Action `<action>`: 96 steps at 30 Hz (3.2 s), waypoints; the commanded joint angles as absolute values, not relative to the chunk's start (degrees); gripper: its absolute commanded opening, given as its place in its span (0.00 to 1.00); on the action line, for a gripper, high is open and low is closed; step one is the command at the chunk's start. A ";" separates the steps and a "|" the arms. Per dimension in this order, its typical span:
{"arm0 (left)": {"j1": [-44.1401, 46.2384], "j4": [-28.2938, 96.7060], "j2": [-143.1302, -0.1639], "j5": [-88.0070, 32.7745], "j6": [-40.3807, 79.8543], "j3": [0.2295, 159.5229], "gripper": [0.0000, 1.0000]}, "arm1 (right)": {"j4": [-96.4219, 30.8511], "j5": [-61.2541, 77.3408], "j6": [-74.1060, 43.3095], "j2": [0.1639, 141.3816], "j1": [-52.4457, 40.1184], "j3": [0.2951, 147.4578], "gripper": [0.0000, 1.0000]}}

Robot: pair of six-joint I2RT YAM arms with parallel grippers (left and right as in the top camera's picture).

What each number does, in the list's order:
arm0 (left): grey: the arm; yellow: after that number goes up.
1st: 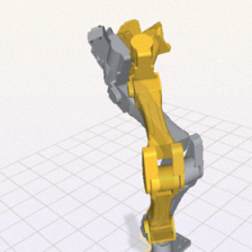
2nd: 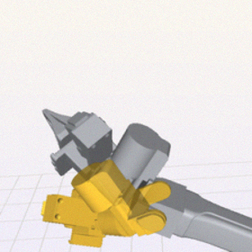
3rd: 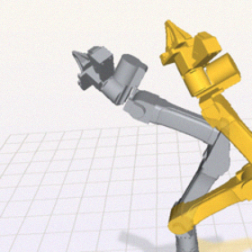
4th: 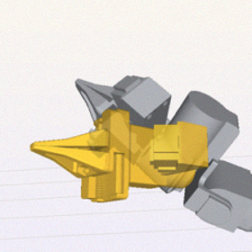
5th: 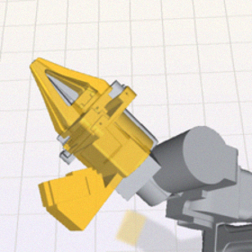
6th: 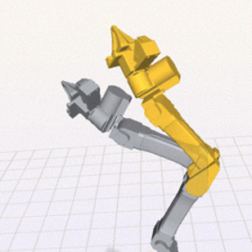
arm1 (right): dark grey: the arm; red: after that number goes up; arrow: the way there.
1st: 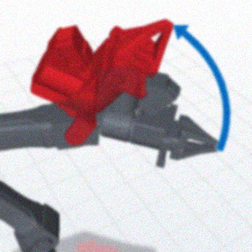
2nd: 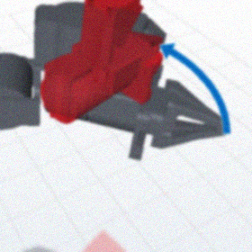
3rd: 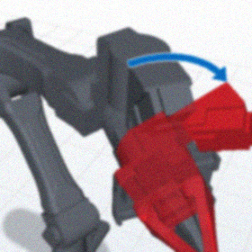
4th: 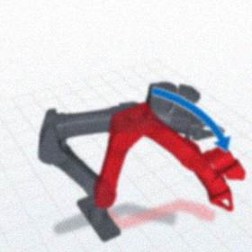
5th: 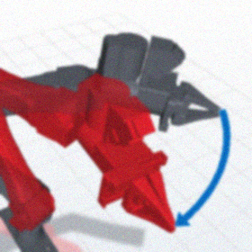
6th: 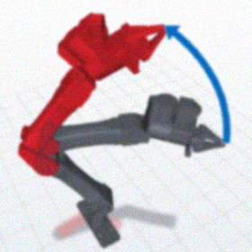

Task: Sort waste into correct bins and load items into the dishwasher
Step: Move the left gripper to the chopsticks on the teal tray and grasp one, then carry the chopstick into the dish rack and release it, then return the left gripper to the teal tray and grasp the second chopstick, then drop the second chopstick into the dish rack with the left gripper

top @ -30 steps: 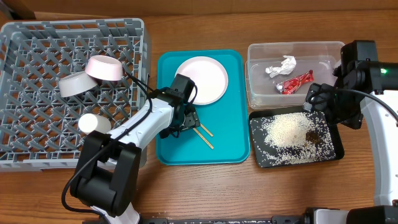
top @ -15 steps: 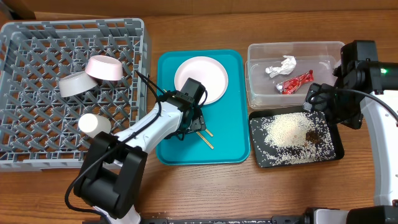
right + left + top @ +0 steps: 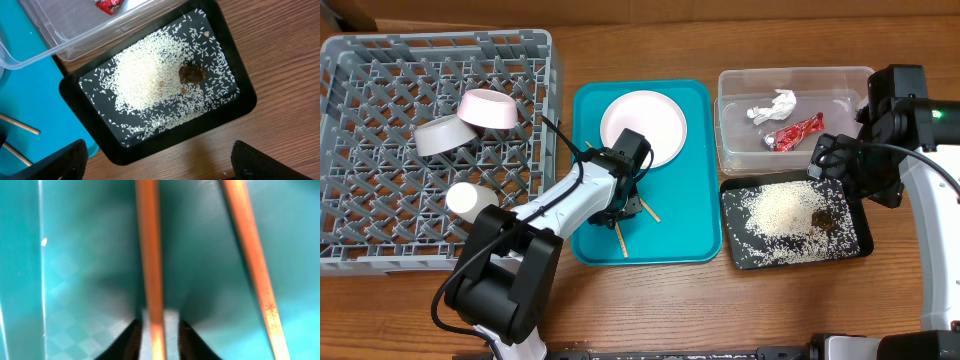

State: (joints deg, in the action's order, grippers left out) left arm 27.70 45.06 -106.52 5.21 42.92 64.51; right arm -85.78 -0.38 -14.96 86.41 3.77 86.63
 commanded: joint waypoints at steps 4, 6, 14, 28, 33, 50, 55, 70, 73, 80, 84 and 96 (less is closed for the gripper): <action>25.91 47.51 -108.62 6.07 42.89 64.60 0.04 | -85.73 -0.36 -15.00 86.00 3.95 87.83 0.93; 25.36 48.93 -108.27 6.17 42.87 65.71 0.04 | -85.80 -0.36 -15.00 86.00 3.95 87.83 0.93; 22.17 56.53 -100.90 9.28 37.65 75.75 0.04 | -85.89 -0.36 -15.00 86.00 3.95 87.81 0.93; 5.02 60.10 -93.03 7.60 7.16 82.24 0.04 | -85.84 -0.34 -15.03 86.00 3.92 87.81 0.93; 2.57 58.48 -97.17 4.14 3.99 82.24 0.07 | -85.86 -0.34 -15.03 86.00 3.92 87.81 0.93; 11.09 61.65 -96.40 -10.37 24.25 82.91 0.64 | -85.80 -0.34 -15.00 86.00 3.92 87.81 0.93; 20.05 56.73 -98.52 -3.84 32.82 78.59 0.71 | -85.86 -0.34 -15.03 86.00 3.92 87.81 0.93; 28.80 48.34 -114.96 -0.40 42.54 75.42 0.67 | -85.89 -0.34 -15.00 86.00 3.92 87.81 0.93; 28.38 49.76 -115.85 0.01 42.48 75.42 0.50 | -85.91 -0.34 -15.00 86.00 3.92 87.81 0.93; 26.52 54.08 -114.21 1.93 43.83 75.55 0.10 | -85.86 -0.34 -15.00 86.00 3.92 87.81 0.93; 24.43 54.63 -111.09 2.02 43.90 75.59 0.05 | -85.91 -0.34 -15.00 86.00 3.92 87.81 0.93; 15.33 56.86 -92.73 3.57 26.33 81.21 0.04 | -85.89 -0.34 -15.00 86.00 3.92 87.81 0.93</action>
State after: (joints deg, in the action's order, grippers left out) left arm 17.89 56.42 -97.10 2.37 35.16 78.59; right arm -86.15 -0.36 -14.98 86.41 3.75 86.63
